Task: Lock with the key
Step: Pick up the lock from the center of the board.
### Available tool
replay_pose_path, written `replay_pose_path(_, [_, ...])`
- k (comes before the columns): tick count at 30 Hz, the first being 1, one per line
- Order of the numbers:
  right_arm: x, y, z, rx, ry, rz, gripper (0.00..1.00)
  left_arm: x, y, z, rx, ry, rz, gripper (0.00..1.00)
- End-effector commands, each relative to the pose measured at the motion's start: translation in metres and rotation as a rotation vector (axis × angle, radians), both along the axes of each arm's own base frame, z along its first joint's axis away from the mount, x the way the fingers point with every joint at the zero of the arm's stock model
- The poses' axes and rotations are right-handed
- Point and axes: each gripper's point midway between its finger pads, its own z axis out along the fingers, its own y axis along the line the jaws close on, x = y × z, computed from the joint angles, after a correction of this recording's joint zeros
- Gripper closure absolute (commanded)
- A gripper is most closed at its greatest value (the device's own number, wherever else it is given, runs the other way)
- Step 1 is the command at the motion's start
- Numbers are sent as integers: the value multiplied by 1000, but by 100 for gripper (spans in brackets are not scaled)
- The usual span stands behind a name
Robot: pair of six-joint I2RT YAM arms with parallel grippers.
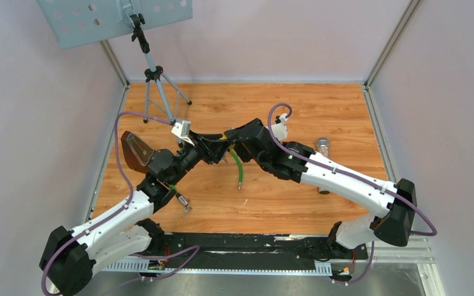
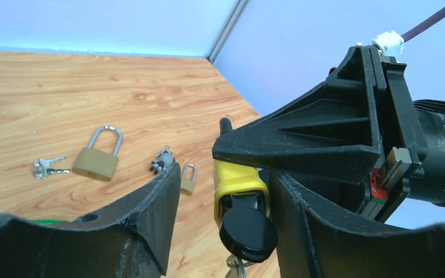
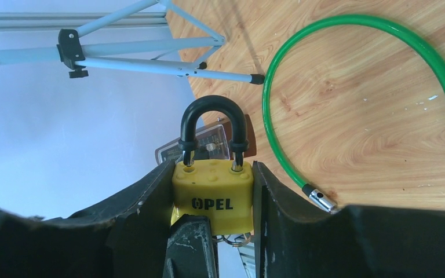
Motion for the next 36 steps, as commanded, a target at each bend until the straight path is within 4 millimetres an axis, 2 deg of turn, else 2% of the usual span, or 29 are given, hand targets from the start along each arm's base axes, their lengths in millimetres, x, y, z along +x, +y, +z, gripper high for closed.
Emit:
replay_pose_path(1, [4, 0, 45, 171, -65, -44, 61, 2, -3, 9, -53, -8, 2, 34])
replay_pose_path(3, [5, -2, 45, 186, -73, -58, 61, 3, -5, 7, -62, 7, -1, 27])
replay_pose_path(6, [6, -3, 47, 208, -84, -66, 61, 4, -6, 4, -69, 17, 3, 26])
replay_pose_path(10, [5, -3, 48, 221, -84, -64, 62, 3, -9, 4, -62, -2, -7, 31])
replay_pose_path(11, [5, -3, 47, 223, -82, -65, 62, 3, -9, 3, -60, -2, -9, 37])
replay_pose_path(14, [4, -4, 45, 229, -77, -69, 62, 2, -10, -1, -60, 3, -11, 43])
replay_pose_path(16, [4, -4, 43, 234, -74, -74, 62, 2, -11, -4, -62, 13, -17, 41])
replay_pose_path(19, [5, -5, 42, 232, -74, -80, 62, 2, -12, -10, -63, 26, -22, 27])
replay_pose_path(22, [6, -7, 42, 233, -77, -88, 61, 1, -11, -11, -65, 26, -15, 21])
replay_pose_path(28, [6, -7, 37, 224, -72, -88, 62, 4, -3, -7, -78, 9, 29, 27])
replay_pose_path(36, [5, -3, 35, 227, -62, -77, 62, 7, -3, -3, -108, -10, 35, 23])
